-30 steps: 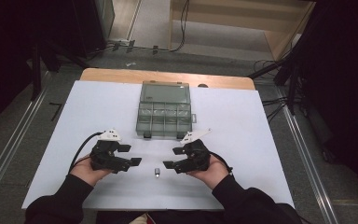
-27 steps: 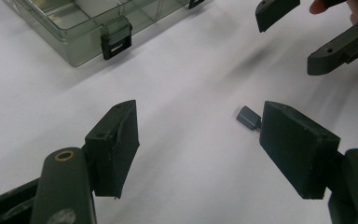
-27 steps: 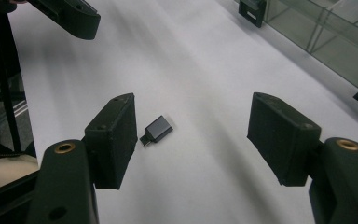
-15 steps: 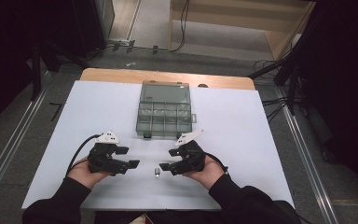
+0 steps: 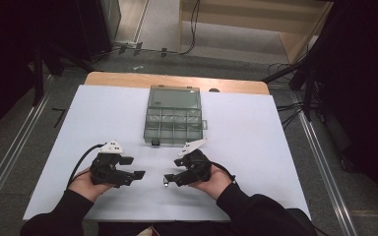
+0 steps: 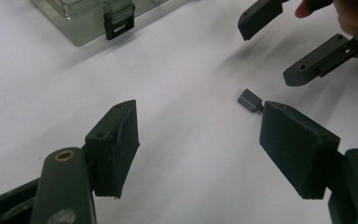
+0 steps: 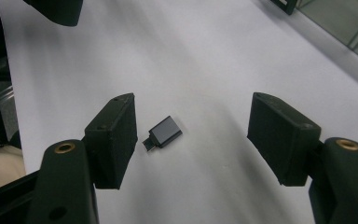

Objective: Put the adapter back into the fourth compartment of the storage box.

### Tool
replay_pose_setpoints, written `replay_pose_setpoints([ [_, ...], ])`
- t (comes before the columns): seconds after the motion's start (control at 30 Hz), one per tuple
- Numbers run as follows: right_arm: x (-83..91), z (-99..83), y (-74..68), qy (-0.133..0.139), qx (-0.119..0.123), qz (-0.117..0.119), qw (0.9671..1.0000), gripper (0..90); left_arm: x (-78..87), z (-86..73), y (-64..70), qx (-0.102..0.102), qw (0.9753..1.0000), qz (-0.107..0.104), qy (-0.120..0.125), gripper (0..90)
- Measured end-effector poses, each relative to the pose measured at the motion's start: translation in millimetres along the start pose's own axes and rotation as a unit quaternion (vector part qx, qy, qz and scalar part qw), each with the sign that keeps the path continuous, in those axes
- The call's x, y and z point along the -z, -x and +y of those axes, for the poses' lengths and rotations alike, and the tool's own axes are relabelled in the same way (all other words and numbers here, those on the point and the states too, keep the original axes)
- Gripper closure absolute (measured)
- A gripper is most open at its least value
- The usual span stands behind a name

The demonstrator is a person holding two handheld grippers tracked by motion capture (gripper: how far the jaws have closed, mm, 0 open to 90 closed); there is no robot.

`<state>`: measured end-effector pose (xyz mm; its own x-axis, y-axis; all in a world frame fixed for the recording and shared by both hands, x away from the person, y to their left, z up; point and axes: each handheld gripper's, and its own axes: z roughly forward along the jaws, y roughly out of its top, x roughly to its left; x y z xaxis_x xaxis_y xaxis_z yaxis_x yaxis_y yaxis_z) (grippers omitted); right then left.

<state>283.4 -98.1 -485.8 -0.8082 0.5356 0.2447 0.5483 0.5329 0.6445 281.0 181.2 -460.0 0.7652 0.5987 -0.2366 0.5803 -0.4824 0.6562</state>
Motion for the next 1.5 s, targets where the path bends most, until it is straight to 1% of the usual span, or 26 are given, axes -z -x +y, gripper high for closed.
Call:
replay_pose_setpoints([
  [0.07,-1.8,0.3,-0.4,-0.003,0.003,-0.001,1.0,31.2,0.6,-0.6,-0.3,0.001,1.0,0.002,0.0,29.0],
  [0.23,-6.1,0.6,-1.8,-0.008,0.002,-0.006,0.9999,31.2,0.6,-1.6,0.0,0.001,1.0,0.003,-0.001,29.0],
  [0.37,-8.5,0.0,-3.0,-0.01,-0.005,-0.014,0.9998,31.2,0.2,-1.7,0.1,0.001,1.0,0.003,-0.003,29.0],
  [0.43,-10.1,-0.2,-4.8,-0.01,-0.008,-0.016,0.9998,31.3,0.1,-1.7,0.1,0.0,1.0,0.003,-0.004,29.0],
  [0.6,-13.8,0.3,-7.8,-0.013,-0.005,-0.023,0.9996,31.4,0.2,-1.8,0.2,0.0,1.0,0.002,-0.004,29.0],
  [0.63,-14.3,0.4,-9.0,-0.015,-0.01,-0.024,0.9996,31.7,0.2,-1.8,0.2,0.0,1.0,0.002,-0.004,29.0],
  [0.7,-15.9,0.4,-10.6,-0.017,-0.013,-0.026,0.9994,31.7,0.2,-1.7,0.2,0.0,1.0,0.002,-0.003,29.0],
  [0.83,-20.2,0.1,-14.0,-0.022,-0.008,-0.029,0.9993,32.1,-0.2,-1.7,0.4,0.0,1.0,0.002,-0.004,29.0],
  [0.9,-22.6,-0.2,-16.1,-0.026,-0.009,-0.03,0.9992,32.4,-0.1,-1.7,0.5,0.0,1.0,0.002,-0.004,29.0],
  [1.0,-26.1,-1.0,-20.3,-0.031,-0.008,-0.035,0.9989,35.5,0.1,-1.7,0.3,0.0,1.0,0.002,-0.003,29.0],
  [1.03,-26.4,-1.3,-21.9,-0.031,-0.002,-0.04,0.9987,35.9,0.2,-1.7,0.0,-0.001,1.0,0.002,-0.004,29.0],
  [1.1,-27.0,-1.8,-24.0,-0.03,0.0,-0.047,0.9984,37.5,0.1,-1.7,-0.1,-0.002,1.0,0.001,-0.005,29.0],
  [1.2,-27.1,-2.8,-27.2,-0.029,0.0,-0.057,0.9979,40.7,0.2,-1.6,0.1,-0.002,1.0,0.001,-0.005,29.0],
  [1.23,-27.2,-3.0,-27.6,-0.029,0.003,-0.058,0.9979,41.4,0.0,-1.6,0.3,-0.001,1.0,0.001,-0.003,29.0],
  [1.27,-27.2,-3.1,-28.7,-0.03,0.001,-0.06,0.9978,42.2,0.0,-1.6,0.3,-0.001,1.0,0.001,-0.004,29.0],
  [1.33,-27.2,-3.8,-30.3,-0.03,0.003,-0.064,0.9975,45.7,0.0,-1.6,0.2,-0.001,1.0,0.002,-0.004,29.0],
  [1.4,-27.0,-4.2,-31.5,-0.031,0.0,-0.068,0.9972,48.8,-0.2,-1.6,0.1,-0.002,1.0,0.002,-0.005,29.0],
  [1.5,-26.2,-4.5,-31.7,-0.032,0.0,-0.07,0.997,55.4,-0.3,-1.6,0.3,-0.003,1.0,0.002,-0.006,29.0],
])
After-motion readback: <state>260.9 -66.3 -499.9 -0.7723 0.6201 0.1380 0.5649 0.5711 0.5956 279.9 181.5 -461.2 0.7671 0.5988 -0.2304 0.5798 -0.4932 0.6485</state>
